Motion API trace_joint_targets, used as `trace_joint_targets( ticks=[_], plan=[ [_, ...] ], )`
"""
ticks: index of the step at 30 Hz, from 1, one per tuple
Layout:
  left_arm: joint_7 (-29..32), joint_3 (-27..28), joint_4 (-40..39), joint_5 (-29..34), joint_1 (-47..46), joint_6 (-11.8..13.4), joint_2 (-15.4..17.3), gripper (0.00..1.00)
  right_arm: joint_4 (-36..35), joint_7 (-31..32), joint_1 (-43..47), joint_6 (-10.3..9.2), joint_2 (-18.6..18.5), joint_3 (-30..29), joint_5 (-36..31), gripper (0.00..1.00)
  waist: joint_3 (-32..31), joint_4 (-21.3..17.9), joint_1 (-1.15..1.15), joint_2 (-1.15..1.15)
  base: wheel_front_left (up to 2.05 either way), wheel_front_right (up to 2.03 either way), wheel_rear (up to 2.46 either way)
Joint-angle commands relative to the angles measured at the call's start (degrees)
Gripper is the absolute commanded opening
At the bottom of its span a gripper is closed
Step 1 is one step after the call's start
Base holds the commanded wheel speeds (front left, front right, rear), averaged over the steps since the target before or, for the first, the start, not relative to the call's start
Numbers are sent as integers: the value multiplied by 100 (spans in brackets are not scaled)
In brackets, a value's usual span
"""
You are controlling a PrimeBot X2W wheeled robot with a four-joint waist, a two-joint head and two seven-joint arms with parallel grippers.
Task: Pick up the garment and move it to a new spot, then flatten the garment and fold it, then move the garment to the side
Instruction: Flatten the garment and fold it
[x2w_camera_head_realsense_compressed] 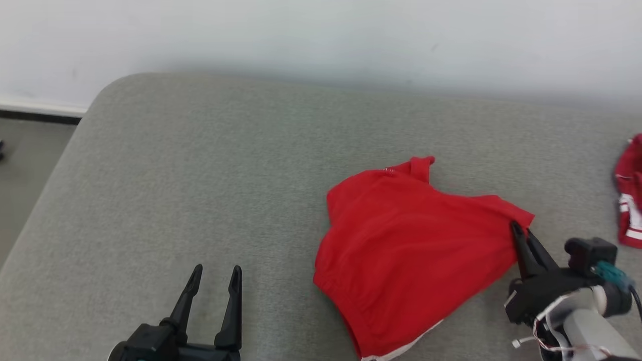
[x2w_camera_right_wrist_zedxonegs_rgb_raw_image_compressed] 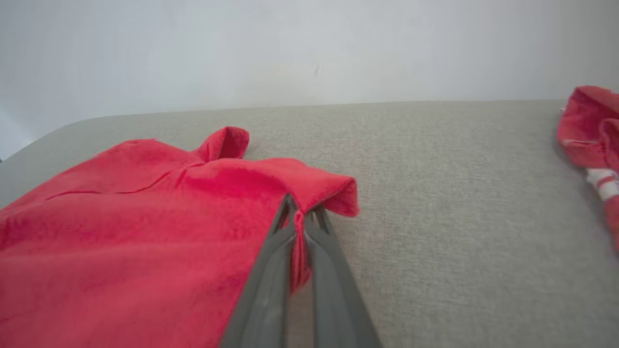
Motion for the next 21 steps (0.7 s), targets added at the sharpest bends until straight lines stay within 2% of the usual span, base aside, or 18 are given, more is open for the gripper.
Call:
trace_joint_targets(
  ticks=[1, 6, 11, 16, 21],
  plan=[
    [-15, 31, -3, 5, 131, 9, -6, 100, -224, -22, 250, -19, -64, -58, -45, 0, -202, -382, 0, 0, 0, 0, 0],
    [-15, 33, -12, -10, 185, 9, -6, 100, -1116, -22, 1098, -19, -243, -558, -129, 0, -232, -634, 0, 0, 0, 0, 0],
    [-15, -13, -41, -69, 196, 9, -7, 100, -2110, 338, 1968, -19, -293, -1318, -346, 0, -182, -751, 0, 0, 0, 0, 0],
    [-15, -70, -45, -113, 113, 9, -7, 100, -3277, 938, 2653, -18, -20, -1991, -634, 0, -100, -707, 0, 0, 0, 0, 0],
    [-15, -107, -6, -151, 59, 9, -7, 100, -3853, 1393, 2648, -18, 184, -2031, -873, 0, -95, -538, 0, 0, 0, 0, 0]
  ],
)
